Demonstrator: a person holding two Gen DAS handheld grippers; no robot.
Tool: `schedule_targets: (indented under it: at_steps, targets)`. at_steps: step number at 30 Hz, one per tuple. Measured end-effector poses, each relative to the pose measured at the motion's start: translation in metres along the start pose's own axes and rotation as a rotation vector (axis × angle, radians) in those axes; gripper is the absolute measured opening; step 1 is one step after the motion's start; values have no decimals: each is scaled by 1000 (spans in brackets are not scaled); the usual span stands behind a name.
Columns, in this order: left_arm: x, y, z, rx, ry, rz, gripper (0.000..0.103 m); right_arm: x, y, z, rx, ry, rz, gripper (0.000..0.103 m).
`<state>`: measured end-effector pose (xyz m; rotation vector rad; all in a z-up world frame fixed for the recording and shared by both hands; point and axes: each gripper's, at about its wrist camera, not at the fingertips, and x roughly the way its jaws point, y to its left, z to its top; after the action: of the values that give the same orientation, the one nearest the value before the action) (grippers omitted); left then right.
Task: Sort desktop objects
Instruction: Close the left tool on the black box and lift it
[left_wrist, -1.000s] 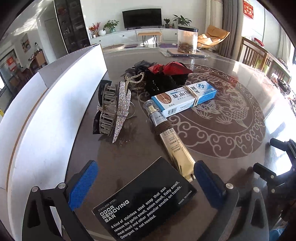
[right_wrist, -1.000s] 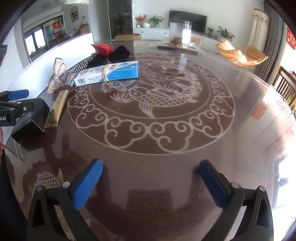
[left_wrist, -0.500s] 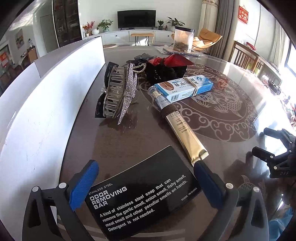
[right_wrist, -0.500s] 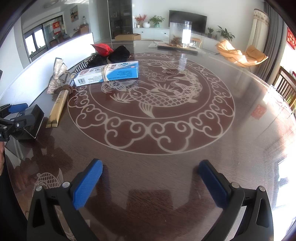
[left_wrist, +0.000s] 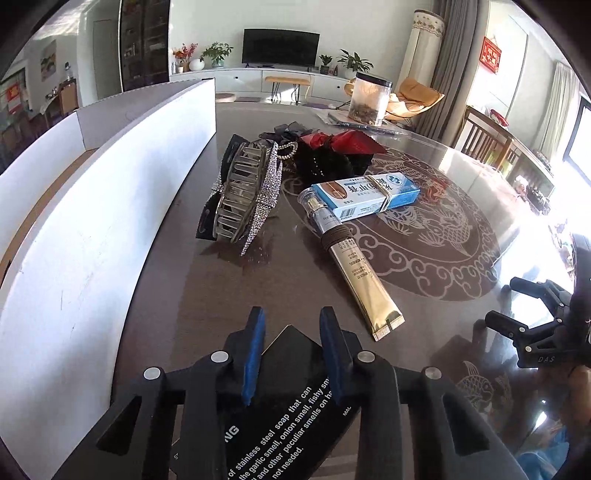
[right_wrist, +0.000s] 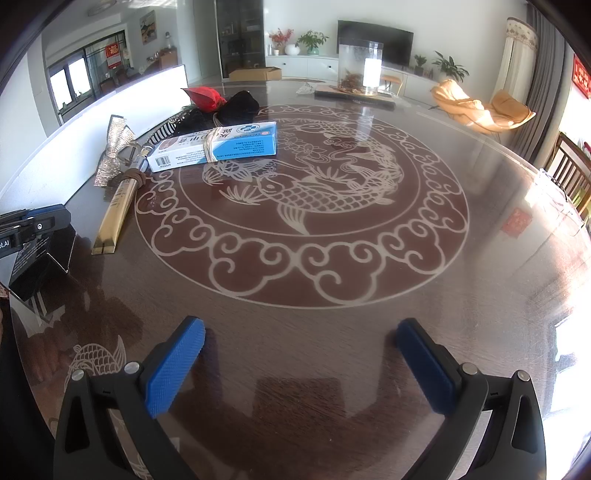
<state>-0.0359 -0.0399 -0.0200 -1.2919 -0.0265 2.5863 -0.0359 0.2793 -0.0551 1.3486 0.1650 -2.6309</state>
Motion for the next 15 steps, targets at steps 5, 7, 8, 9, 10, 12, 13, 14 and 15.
schedule_targets:
  at_steps: [5,7,8,9,10,12,13,14,15]
  targets:
    - [0,-1,-1,-4,-5,14,27,0,0,0,0,0,0,103]
    - [0,-1,-1,-2,0,12,31,0,0,0,0,0,0,103]
    - [1,1,0,-5,15,-8,36,0,0,0,0,0,0,103]
    - [3,4,0,-15,36,-33,49,0,0,0,0,0,0,103]
    - [3,8,0,-29,48,-64,60,0,0,0,0,0,0,103]
    - [-1,17,1,-52,58,-135,65,0,0,0,0,0,0,103]
    - [-3,20,1,-53,64,-156,67,0,0,0,0,0,0,103]
    - [-4,23,1,-46,76,-166,69,0,0,0,0,0,0,103]
    - [-4,24,0,-32,92,-162,74,0,0,0,0,0,0,103]
